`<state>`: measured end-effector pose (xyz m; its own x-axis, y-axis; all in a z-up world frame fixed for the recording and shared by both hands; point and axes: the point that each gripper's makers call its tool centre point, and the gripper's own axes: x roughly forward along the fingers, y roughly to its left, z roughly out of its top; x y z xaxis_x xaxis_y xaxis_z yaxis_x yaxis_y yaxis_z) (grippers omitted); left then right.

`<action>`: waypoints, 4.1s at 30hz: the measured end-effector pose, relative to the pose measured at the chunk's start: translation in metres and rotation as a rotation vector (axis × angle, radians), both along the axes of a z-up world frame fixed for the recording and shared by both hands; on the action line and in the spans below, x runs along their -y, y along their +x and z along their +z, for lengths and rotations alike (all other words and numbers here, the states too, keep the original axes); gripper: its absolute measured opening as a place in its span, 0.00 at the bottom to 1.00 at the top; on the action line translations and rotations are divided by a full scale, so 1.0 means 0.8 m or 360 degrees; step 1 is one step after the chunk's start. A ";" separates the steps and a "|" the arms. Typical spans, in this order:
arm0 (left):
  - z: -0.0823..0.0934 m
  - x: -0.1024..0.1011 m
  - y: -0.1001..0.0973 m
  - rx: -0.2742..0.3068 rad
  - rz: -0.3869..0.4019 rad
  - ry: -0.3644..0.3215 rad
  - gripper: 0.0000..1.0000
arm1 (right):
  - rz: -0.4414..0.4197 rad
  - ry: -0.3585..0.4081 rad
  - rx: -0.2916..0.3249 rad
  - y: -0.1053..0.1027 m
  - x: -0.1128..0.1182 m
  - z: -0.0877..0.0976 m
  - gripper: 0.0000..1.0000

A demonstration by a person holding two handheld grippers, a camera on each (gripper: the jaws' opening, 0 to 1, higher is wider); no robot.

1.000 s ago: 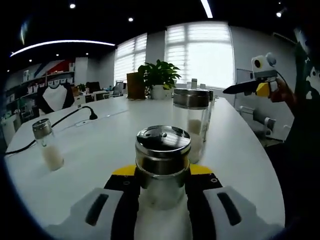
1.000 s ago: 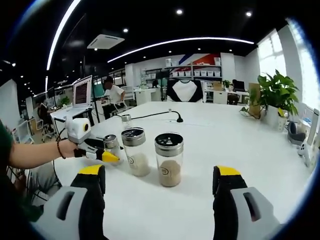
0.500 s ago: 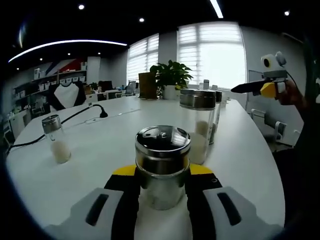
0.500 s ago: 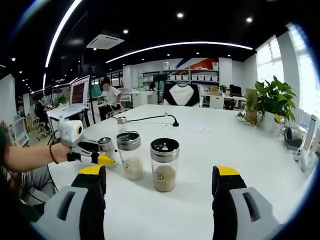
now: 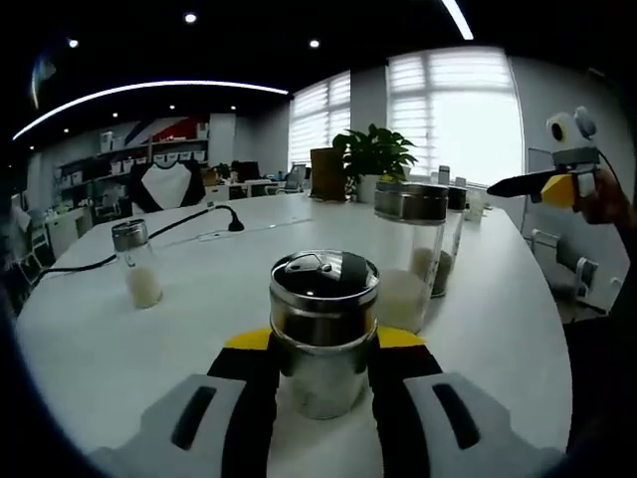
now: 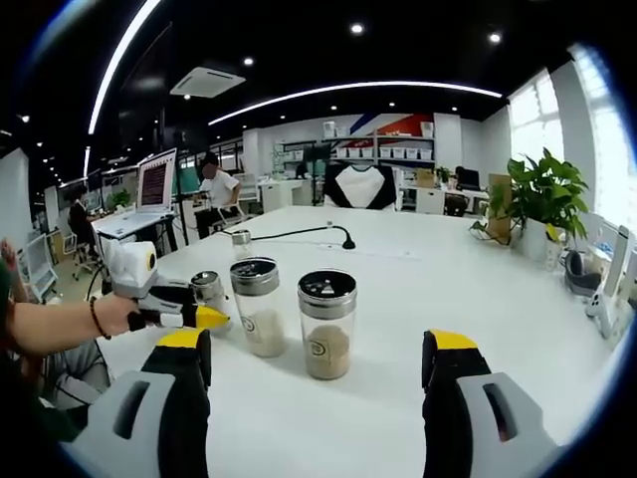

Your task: Rotate the seasoning bottle until the label or dispensing opening points toward the visible target arrow and the bottle remains upright within the marked orientation range

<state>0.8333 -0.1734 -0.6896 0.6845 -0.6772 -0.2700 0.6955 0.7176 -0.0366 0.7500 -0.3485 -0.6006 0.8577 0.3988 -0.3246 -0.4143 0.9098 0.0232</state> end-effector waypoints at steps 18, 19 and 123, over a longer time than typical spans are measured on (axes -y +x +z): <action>-0.001 -0.007 0.007 0.0010 0.0380 -0.0019 0.37 | 0.0028 0.0011 -0.0029 0.003 -0.014 -0.006 0.90; -0.001 -0.007 0.008 0.0008 0.0403 -0.0018 0.37 | 0.0030 0.0009 -0.0031 0.002 -0.015 -0.007 0.90; 0.019 0.013 -0.027 -0.0059 -0.0963 0.0127 0.38 | 0.0039 0.0066 -0.0026 -0.001 -0.015 0.003 0.89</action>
